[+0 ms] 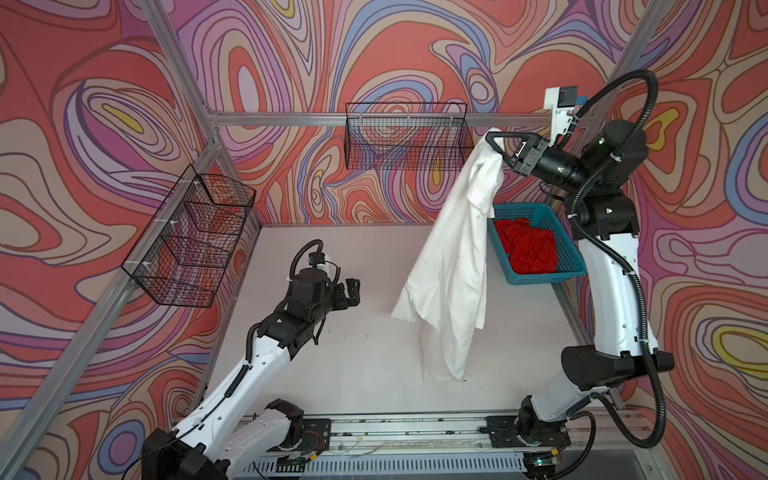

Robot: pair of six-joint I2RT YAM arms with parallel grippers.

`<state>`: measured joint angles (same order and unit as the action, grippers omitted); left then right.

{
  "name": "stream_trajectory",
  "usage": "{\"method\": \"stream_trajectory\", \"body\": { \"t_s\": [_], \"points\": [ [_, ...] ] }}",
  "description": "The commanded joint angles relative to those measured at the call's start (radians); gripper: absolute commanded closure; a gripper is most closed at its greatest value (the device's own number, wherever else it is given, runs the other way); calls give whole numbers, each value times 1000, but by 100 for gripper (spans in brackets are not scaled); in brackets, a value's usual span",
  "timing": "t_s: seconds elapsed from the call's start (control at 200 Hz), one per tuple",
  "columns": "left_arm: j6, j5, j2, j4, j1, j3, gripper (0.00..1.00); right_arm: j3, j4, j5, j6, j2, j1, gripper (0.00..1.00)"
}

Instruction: Fold and stack the t-shirts

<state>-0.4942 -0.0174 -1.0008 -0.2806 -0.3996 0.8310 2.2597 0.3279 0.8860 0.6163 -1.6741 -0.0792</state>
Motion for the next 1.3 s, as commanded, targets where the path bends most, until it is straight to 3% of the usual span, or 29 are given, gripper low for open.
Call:
{"method": "stream_trajectory", "body": {
  "t_s": [0.0, 0.16, 0.331, 0.491, 0.626, 0.711, 0.816, 0.916, 1.022, 1.147, 1.297],
  "points": [
    [-7, -44, 22, -47, -5, -11, 0, 76, -96, 25, 6, 11, -11, 100],
    [-6, -51, 18, -51, -4, -12, 0, 19, -125, 59, 30, 51, -39, 100],
    [-6, -59, 0, -40, -4, -6, 0, -366, -91, 22, -43, 232, -164, 100],
    [-7, -63, -18, -30, -5, 0, 0, -783, 20, -117, -137, 384, -351, 100],
    [-12, -66, -28, -25, -4, -4, 0, -1064, 104, -309, -187, 429, -538, 100],
    [-18, -69, -36, -16, -5, -12, 0, -1197, 100, -334, -190, 416, -588, 64],
    [-21, -39, -56, -9, -5, -3, 0, -1268, 66, -361, -174, 441, -592, 34],
    [-22, -18, -82, -9, -18, 8, 0, -1235, 126, -536, -197, 463, -587, 10],
    [-9, -13, -118, -11, -58, 26, 0, -1186, 233, -681, -219, 399, -561, 8],
    [-23, 27, -195, 8, -126, 42, 0, -1178, 348, -855, -161, 312, -514, 10],
    [-24, 37, -317, 11, -244, 87, 2, -1280, 317, -854, -51, 292, -409, 15]
  ]
}}
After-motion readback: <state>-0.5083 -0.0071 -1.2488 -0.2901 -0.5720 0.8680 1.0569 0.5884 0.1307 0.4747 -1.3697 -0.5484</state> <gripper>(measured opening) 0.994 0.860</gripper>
